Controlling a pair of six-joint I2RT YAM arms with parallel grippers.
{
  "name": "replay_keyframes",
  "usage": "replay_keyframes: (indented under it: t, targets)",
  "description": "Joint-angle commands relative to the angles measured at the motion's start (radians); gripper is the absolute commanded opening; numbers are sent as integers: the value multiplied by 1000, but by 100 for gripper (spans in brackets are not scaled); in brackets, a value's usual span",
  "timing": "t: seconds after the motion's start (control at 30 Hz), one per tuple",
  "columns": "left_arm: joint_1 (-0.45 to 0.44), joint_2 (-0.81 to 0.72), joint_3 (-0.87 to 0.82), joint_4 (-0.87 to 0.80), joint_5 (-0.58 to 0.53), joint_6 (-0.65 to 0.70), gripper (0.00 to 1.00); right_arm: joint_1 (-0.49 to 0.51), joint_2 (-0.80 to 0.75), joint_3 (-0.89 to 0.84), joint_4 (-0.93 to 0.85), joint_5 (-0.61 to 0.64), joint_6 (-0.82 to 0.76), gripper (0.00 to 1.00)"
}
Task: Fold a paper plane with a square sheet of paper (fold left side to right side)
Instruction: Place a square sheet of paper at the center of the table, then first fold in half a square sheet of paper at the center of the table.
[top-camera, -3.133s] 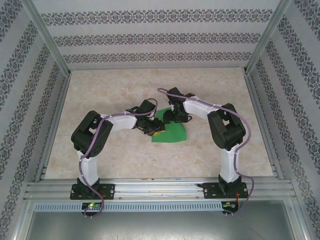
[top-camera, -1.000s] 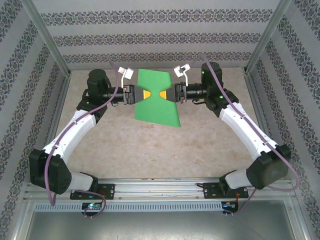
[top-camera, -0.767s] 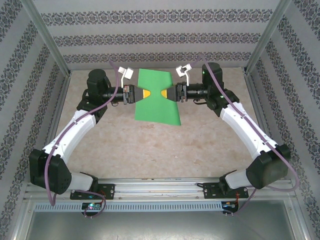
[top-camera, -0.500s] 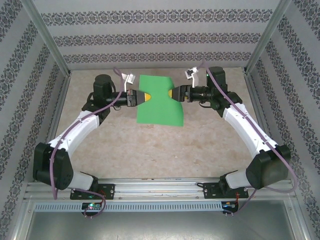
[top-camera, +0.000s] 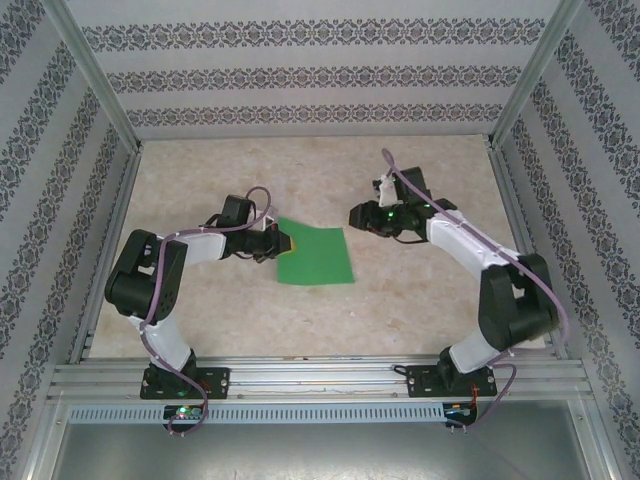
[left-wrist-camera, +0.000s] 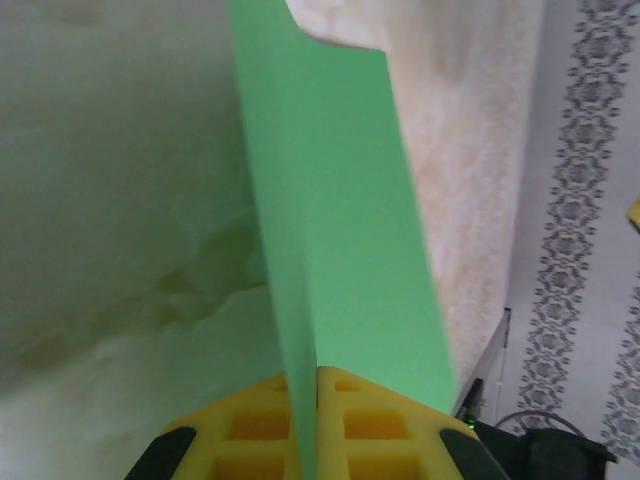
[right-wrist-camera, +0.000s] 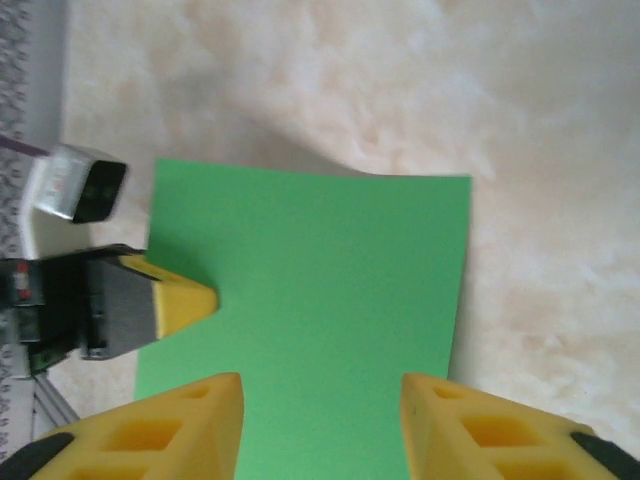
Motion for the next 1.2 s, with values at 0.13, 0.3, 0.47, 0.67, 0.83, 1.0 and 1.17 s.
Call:
replay_keyframes:
  t: [0.13, 0.3, 0.47, 0.67, 0.83, 1.0, 1.17]
  targets:
    - [-6, -1, 1, -51, -77, 44, 0, 76, 159, 5, 37, 40, 83, 16]
    - [-6, 2, 1, -54, -77, 32, 1, 98, 242, 18, 33, 37, 101, 2]
    - [-7, 2, 1, -50, -70, 27, 3, 109, 289, 20, 18, 48, 107, 0]
    - [-7, -2, -2, -45, -62, 18, 8, 113, 323, 18, -10, 63, 100, 0]
    - [-7, -23, 2, -30, -35, -6, 20, 114, 339, 25, -42, 81, 81, 0]
    - [-9, -26, 36, -18, 28, -38, 37, 116, 349, 25, -49, 87, 74, 0]
    - [-18, -29, 53, 30, 60, -96, 51, 117, 355, 26, -51, 94, 70, 0]
